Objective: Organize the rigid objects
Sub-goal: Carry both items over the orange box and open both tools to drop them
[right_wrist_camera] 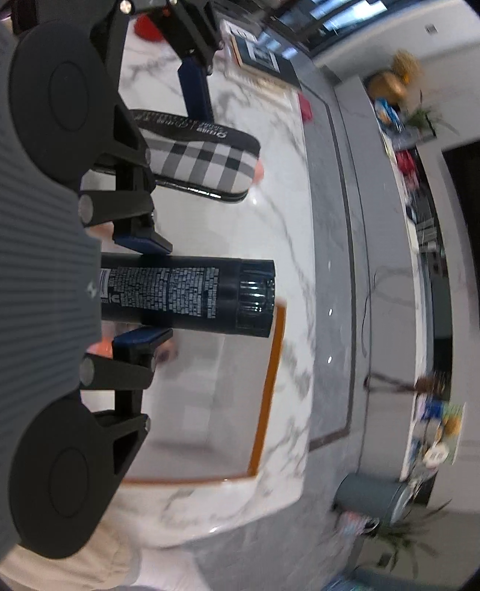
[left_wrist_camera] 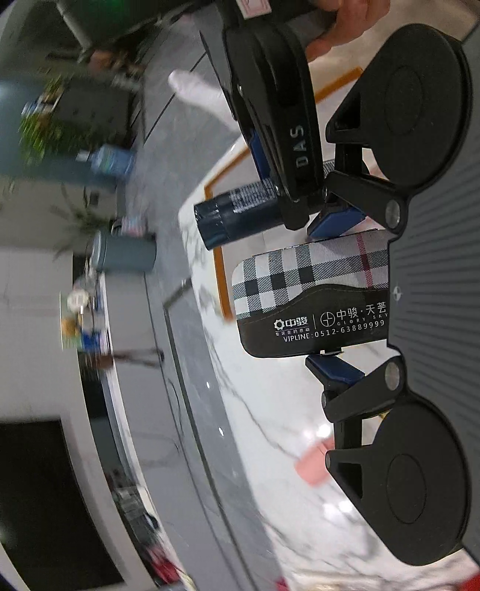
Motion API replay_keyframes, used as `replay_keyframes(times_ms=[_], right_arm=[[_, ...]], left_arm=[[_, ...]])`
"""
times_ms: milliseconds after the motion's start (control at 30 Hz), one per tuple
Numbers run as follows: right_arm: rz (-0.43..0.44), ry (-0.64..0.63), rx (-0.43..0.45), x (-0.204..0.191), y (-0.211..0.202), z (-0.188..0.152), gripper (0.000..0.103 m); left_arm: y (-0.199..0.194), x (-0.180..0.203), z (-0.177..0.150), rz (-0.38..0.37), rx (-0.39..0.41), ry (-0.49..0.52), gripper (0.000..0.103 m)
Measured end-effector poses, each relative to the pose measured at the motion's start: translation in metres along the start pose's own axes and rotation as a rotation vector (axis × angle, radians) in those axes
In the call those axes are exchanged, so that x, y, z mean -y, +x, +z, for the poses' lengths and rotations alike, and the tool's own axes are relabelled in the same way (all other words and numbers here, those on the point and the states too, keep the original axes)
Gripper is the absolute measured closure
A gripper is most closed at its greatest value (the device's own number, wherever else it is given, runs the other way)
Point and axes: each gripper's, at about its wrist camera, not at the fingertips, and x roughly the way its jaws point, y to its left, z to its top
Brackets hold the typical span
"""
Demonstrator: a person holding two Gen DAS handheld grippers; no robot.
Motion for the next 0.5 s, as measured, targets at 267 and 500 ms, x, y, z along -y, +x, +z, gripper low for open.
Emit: replay_keyframes(times_ms=[267, 500], right_arm=[[-0.072, 0.071, -0.046, 0.064, 0.047, -0.005, 0.061], [-0.090, 0.098, -0.054, 0.091, 0.095, 0.007, 0.061]], left_arm=[[0.074, 0.048, 0.016, -0.017, -0.080, 0.191, 0.024], [0.131, 0.059, 0.025, -0.007, -0.149, 0.269, 0.024]])
